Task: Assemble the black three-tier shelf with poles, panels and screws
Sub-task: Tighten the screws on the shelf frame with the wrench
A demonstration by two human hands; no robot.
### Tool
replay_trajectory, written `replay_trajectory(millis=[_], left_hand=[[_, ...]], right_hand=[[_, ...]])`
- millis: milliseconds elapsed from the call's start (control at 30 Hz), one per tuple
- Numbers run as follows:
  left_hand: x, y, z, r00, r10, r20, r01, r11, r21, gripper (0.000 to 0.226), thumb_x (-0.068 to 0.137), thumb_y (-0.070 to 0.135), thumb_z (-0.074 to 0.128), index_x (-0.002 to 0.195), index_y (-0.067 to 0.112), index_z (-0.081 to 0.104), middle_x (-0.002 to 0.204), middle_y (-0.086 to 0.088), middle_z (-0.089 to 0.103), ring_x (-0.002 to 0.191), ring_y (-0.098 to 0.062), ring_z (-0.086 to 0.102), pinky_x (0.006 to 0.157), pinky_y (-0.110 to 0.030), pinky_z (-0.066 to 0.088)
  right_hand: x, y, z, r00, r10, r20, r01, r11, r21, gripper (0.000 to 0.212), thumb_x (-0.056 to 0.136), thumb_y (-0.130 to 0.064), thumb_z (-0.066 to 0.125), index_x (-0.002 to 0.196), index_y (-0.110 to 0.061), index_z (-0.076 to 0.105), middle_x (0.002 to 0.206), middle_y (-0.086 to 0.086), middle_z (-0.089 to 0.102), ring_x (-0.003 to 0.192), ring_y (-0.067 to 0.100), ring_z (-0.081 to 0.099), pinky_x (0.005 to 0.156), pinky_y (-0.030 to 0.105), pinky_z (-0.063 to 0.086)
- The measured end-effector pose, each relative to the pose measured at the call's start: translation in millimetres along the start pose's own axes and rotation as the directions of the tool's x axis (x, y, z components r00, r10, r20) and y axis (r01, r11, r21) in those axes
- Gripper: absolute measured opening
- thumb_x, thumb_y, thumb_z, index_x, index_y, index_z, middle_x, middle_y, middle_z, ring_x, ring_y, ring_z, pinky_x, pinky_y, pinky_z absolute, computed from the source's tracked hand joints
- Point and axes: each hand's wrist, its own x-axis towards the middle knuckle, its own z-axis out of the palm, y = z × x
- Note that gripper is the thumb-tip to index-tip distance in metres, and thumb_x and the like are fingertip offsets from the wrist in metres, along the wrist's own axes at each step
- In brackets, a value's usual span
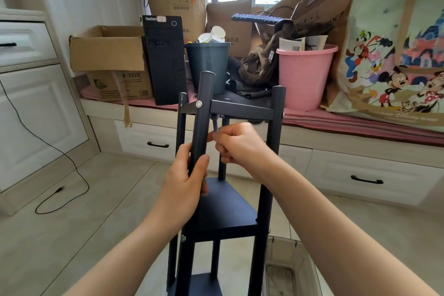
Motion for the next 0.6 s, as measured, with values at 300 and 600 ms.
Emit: replay_trajectory(millis=[300, 600], left_hand=[[0, 3, -2, 1.000, -0.011, 0.019, 0.011, 1.000, -0.013, 0.015, 0.104, 0.027, 0.048, 0.119, 0.025, 0.053, 0.059, 0.004, 0.054, 0.056, -0.010, 0.054, 0.054, -0.020, 0.047], [-1, 7, -1, 0.999, -0.035, 0.021, 0.036, 0.999, -0.031, 0.010, 0.104, 0.026, 0.049, 0.113, 0.025, 0.053, 0.062, 0.000, 0.054, 0.057, -0.012, 0.054, 0.055, -0.023, 0.048]], right_hand=[[-1, 9, -1, 0.975, -0.175, -0.134, 0.142, 0.964, -0.226, 0.026, 0.101, -0.019, 0.051, 0.095, -0.011, 0.075, 0.065, -0.006, 0.059, 0.054, 0.003, 0.049, 0.055, 0.016, 0.037], [1, 9, -3, 0.925, -0.310, -0.219, 0.238, 0.924, -0.300, 0.024, 0.099, -0.014, 0.054, 0.091, -0.010, 0.075, 0.066, -0.006, 0.064, 0.050, -0.008, 0.052, 0.051, 0.007, 0.037]])
